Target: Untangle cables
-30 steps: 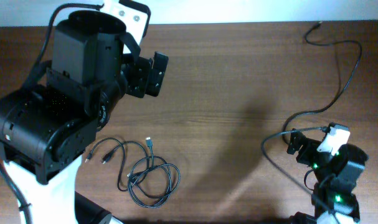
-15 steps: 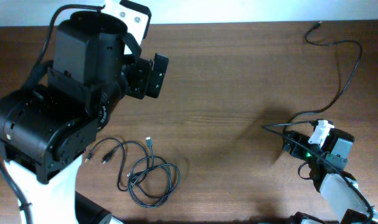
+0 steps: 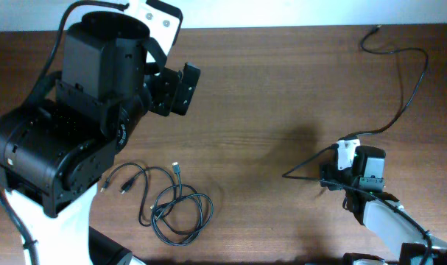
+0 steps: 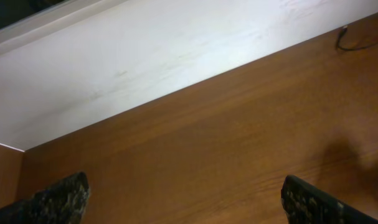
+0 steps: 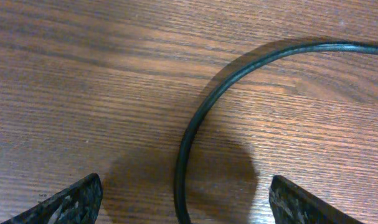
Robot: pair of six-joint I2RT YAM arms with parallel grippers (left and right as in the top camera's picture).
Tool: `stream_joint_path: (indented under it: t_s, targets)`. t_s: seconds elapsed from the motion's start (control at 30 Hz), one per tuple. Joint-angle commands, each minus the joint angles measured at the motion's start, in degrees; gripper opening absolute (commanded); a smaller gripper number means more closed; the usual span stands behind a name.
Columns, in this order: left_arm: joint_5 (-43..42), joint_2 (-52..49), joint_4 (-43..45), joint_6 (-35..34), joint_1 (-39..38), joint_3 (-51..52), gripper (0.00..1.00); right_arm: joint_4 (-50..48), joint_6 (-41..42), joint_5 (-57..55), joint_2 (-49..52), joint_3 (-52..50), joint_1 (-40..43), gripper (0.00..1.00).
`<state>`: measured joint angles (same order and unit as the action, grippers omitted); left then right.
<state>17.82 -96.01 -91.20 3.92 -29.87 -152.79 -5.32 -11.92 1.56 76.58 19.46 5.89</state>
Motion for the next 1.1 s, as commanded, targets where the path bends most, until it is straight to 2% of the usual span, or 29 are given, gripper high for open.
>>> stream_joint_path:
  t_s: [0.0,0.03,0.17,0.23,0.27,0.33,0.4,0.47,0.57,0.67,0.77,0.83,1.07]
  targets:
    - [0.7,0.2,0.2,1.0,0.0,-0.2,0.99,1.6,5.6,-4.9,3.6,0.6,-0.2,0.49]
    - [0.6,0.2,0.1,2.2,0.0,-0.2,0.99,1.4,5.6,-5.3,3.9,0.6,-0.3,0.04]
    - [0.7,0.2,0.3,2.2,0.0,-0.2,0.99,0.2,9.4,-3.5,2.4,1.2,-0.3,0.04]
    - [0.6,0.2,0.5,2.2,0.0,-0.2,0.99,0.6,9.5,6.1,-3.4,4.1,-0.3,0.04]
    - [0.6,0.2,0.5,2.2,0.0,-0.2,0.99,0.6,11.6,7.1,-8.2,7.4,-0.3,0.04]
    - [0.6,0.2,1.0,2.2,0.0,-0.2,0.99,0.6,13.9,5.2,-13.7,13.4,-0.3,0.04]
    - [0.4,0.2,1.4,2.2,0.0,-0.2,0.99,0.3,10.2,-5.1,-14.5,20.9,-0.2,0.04]
    - [0.4,0.2,1.6,2.2,0.0,-0.2,0.99,-3.2,-1.7,-7.2,-8.5,26.1,1.2,0.04]
    - [0.4,0.2,3.4,2.2,0.0,-0.2,0.99,-2.3,-0.6,-1.4,5.2,39.1,8.3,0.04]
    - [0.4,0.2,4.4,2.2,0.0,-0.2,1.0,11.7,1.9,3.0,22.1,64.6,15.6,0.04]
    - [0.4,0.2,5.0,2.2,0.0,-0.2,1.0,22.9,1.9,4.3,37.8,84.0,19.9,0.04]
    - [0.4,0.2,5.3,2.2,0.0,-0.2,0.99,24.6,2.3,5.0,44.1,88.4,21.6,0.04]
    - [-1.8,0.2,6.5,2.2,0.0,-0.2,1.0,23.2,4.0,6.9,61.9,88.9,23.1,0.04]
